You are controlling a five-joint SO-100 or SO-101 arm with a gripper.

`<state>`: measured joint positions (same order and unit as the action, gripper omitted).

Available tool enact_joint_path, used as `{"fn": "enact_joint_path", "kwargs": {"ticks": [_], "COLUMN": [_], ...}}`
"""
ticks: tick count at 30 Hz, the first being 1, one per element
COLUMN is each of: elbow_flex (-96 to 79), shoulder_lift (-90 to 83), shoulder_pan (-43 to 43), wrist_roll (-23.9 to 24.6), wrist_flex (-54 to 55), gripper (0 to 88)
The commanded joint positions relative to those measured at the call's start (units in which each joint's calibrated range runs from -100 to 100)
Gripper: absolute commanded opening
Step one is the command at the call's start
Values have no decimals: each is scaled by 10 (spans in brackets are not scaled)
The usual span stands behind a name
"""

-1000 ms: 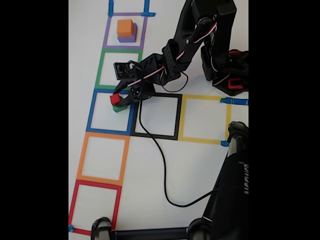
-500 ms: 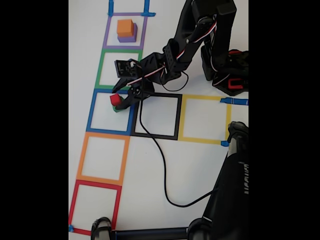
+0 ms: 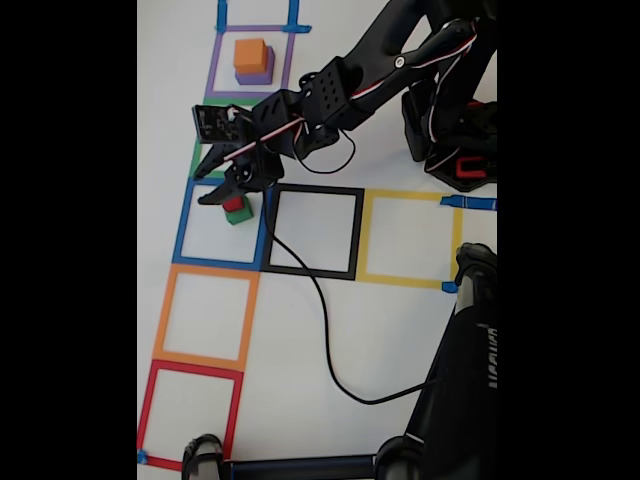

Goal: Tower of hanoi

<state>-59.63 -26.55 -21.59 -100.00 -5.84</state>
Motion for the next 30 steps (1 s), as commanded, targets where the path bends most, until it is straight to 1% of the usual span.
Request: {"fn": "enact_joint_path", "kwargs": {"ticks": [1,5,10,14,23,27,30], "elbow_flex": [92,163,294,400,584,588,550], "shoulder_lift": [-96,-158,-200,-202,-190,-202,-213], "shoulder_pan": [41,91,165,240,391,452,484], "wrist_roll": [0,0,0,0,0,0,0], "wrist_flex": [-216,-395,-608,-719,-860,-884,-867], "gripper": [13,13,13,13,13,18,41]}}
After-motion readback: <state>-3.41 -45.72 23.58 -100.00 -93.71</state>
